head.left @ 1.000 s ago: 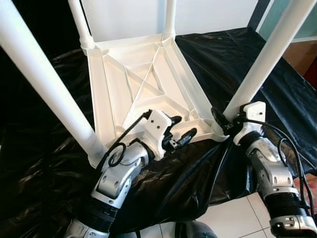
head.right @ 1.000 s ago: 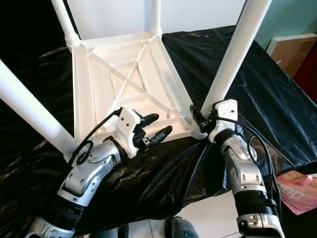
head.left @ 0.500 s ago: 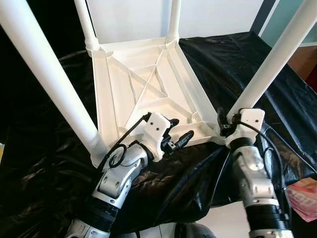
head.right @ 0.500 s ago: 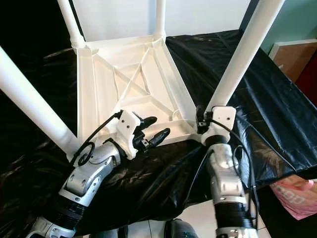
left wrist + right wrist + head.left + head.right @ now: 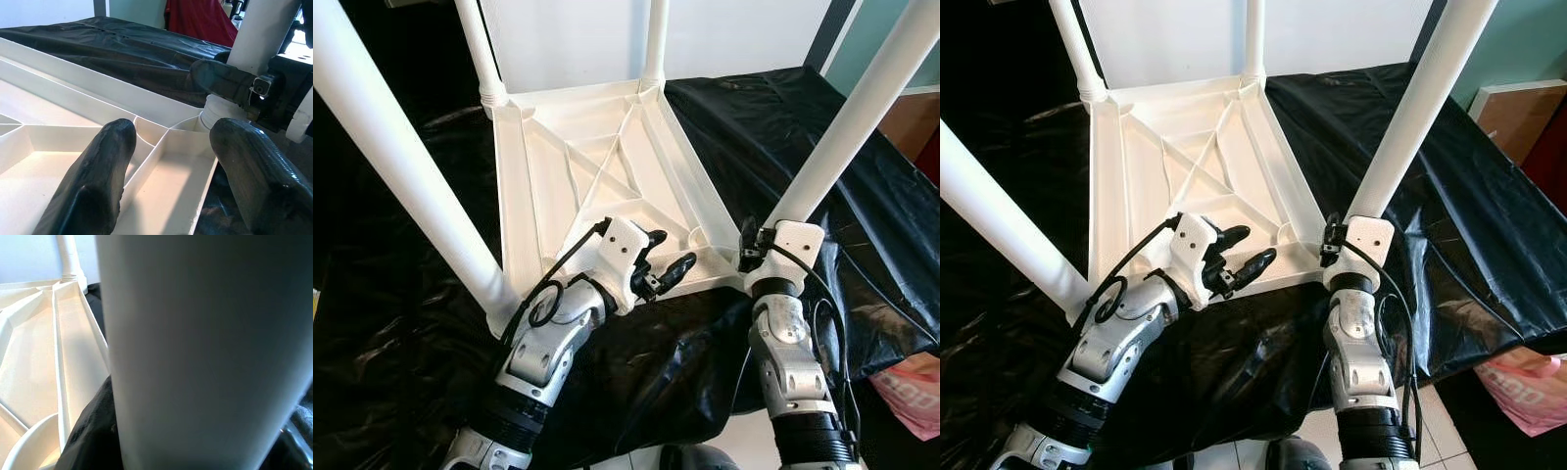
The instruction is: Building children table
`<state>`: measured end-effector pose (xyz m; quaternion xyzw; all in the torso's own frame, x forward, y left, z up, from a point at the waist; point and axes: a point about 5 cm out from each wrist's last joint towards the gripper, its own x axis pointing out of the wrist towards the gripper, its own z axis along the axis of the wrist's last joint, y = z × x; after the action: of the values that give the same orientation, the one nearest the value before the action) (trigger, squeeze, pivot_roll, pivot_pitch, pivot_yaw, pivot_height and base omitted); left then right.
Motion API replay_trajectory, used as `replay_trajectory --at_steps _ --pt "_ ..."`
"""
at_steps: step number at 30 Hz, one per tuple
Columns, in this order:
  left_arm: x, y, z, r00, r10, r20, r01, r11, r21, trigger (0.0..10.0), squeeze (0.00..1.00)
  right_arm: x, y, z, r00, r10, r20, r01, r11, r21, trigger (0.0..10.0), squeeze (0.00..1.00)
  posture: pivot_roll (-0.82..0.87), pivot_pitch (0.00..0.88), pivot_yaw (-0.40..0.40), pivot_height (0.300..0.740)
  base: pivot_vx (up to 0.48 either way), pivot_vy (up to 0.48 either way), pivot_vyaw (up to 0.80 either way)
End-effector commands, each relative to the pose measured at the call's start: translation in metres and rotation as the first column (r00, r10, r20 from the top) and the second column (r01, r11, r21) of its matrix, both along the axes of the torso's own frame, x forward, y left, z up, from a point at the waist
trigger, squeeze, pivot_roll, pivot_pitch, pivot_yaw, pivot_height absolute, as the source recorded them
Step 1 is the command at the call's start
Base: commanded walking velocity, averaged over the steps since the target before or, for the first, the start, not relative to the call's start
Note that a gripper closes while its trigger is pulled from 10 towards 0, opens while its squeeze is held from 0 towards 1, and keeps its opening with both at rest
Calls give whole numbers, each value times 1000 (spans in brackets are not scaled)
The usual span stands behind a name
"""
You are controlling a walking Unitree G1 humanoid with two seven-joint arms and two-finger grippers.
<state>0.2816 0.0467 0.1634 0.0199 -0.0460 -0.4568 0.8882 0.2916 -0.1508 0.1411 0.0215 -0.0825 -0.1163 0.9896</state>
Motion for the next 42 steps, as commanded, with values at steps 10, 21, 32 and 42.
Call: replay_trajectory --at_steps 10,21,32,42 --pt "-3 0 -2 999 -42 -7 42 999 -1 10000 0 -6 -2 -20 996 -14 -90 15 1000 5 10000 1000 -4 126 -16 740 0 0 0" --pt "-4 -2 -1 999 -47 -1 47 999 -2 10000 0 -9 -11 -9 987 158 -26 -159 987 -4 10000 1000 -5 121 -27 740 0 0 0" --pt "-6 -3 -2 999 -53 6 53 999 5 10000 0 -2 -26 9 903 430 0 -428 898 -107 10000 0 -11 106 -33 740 0 0 0" --pt "-4 -5 0 998 -51 23 51 999 10 10000 0 7 -38 15 790 606 -95 -611 761 -219 10000 0 -1 90 -44 740 0 0 0"
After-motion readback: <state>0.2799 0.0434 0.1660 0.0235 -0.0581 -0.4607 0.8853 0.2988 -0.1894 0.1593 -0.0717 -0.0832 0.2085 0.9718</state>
